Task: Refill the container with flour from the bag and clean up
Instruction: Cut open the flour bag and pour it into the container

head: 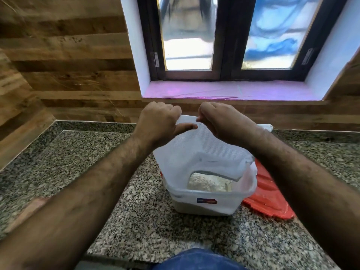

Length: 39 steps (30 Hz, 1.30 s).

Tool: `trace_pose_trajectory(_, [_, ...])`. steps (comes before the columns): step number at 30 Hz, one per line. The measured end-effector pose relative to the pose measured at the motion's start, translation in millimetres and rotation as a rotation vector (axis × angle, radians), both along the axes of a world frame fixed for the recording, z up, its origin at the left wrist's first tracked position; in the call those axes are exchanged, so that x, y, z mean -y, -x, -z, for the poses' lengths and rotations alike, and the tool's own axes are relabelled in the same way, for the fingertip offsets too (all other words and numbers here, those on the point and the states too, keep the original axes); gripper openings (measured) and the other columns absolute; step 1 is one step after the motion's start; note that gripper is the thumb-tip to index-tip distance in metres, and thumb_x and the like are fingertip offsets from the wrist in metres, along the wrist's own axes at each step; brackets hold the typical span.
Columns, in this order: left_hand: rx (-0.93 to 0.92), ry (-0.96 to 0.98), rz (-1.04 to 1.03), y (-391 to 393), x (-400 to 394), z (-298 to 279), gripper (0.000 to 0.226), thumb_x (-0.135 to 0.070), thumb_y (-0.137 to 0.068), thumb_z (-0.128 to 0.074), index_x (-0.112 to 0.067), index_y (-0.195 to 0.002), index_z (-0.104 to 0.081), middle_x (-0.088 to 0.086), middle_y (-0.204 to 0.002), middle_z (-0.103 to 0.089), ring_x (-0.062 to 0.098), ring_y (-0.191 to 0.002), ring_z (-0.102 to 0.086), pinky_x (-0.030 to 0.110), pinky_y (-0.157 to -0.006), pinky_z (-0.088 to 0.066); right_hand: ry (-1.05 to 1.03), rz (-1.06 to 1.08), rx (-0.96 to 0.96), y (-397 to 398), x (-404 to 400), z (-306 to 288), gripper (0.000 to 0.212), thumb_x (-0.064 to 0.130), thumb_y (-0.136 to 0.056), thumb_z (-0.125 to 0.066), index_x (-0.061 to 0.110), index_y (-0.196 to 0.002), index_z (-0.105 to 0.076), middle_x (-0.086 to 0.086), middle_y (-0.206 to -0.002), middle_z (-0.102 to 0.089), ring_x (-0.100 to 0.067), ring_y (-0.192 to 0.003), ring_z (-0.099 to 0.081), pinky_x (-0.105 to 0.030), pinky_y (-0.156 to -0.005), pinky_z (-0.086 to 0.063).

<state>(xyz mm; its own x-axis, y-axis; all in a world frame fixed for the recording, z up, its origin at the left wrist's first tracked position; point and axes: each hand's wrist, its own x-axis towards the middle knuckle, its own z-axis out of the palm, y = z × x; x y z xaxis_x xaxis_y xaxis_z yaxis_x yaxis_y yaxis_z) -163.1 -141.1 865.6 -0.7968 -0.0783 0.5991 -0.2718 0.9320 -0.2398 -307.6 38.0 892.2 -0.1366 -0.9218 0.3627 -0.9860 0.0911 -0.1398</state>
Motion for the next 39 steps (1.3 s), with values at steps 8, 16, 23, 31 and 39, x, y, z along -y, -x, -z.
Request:
trace_pose_trajectory(8, [-0.122,-0.085,0.116,9.5,21.1,7.3,0.069,-0.078,-0.1,-0.041,-0.022,-0.06,-0.036,-0.005,-0.052,-0.034,0.016,-0.043,-0.034,0.025,-0.051,-0.017,0.505,0.229,0.04,-11.1,-27.3,20.9,0.085,0.063,-0.106,-0.032,0.001,-0.165,-0.027,-0.016,-0.175,-0.02,-0.031,-0.163,-0.022,-0.046,-0.131,-0.019])
trace_pose_trajectory(16, [-0.101,-0.177,0.179,15.8,30.1,6.1,0.065,-0.065,-0.103,-0.05,-0.022,-0.057,-0.036,-0.006,-0.049,-0.033,0.015,-0.042,-0.03,0.021,-0.05,-0.012,0.29,0.183,-0.118,-9.8,-52.9,80.2,0.094,0.07,-0.104,-0.024,0.002,-0.168,-0.015,-0.02,-0.177,-0.003,-0.035,-0.165,-0.003,-0.054,-0.133,-0.009])
trace_pose_trajectory(23, [-0.094,-0.257,0.248,21.3,32.5,1.2,0.07,-0.063,-0.105,-0.052,-0.018,-0.053,-0.039,-0.005,-0.047,-0.033,0.016,-0.041,-0.031,0.023,-0.049,-0.016,0.162,0.227,-0.147,4.9,-47.8,79.5,0.101,0.08,-0.101,-0.02,0.007,-0.17,-0.009,-0.014,-0.178,0.0,-0.029,-0.166,-0.001,-0.059,-0.132,-0.011])
trace_pose_trajectory(31, [-0.094,-0.307,0.279,20.6,34.9,3.7,0.07,-0.059,-0.106,-0.054,-0.016,-0.052,-0.039,-0.005,-0.046,-0.031,0.017,-0.041,-0.03,0.023,-0.048,-0.016,0.161,0.203,-0.089,3.5,-44.9,75.7,0.099,0.079,-0.102,-0.022,0.007,-0.17,-0.012,-0.013,-0.178,-0.006,-0.026,-0.165,-0.008,-0.056,-0.132,-0.018])
trace_pose_trajectory(39, [-0.135,-0.404,0.29,18.9,37.0,-3.2,0.075,-0.069,-0.105,-0.043,-0.017,-0.052,-0.042,-0.006,-0.046,-0.032,0.01,-0.041,-0.027,0.023,-0.048,-0.017,0.289,0.108,-0.247,2.2,-50.6,95.4,0.102,0.078,-0.101,-0.022,-0.001,-0.166,-0.023,-0.019,-0.175,-0.014,-0.037,-0.164,-0.014,-0.065,-0.129,-0.02])
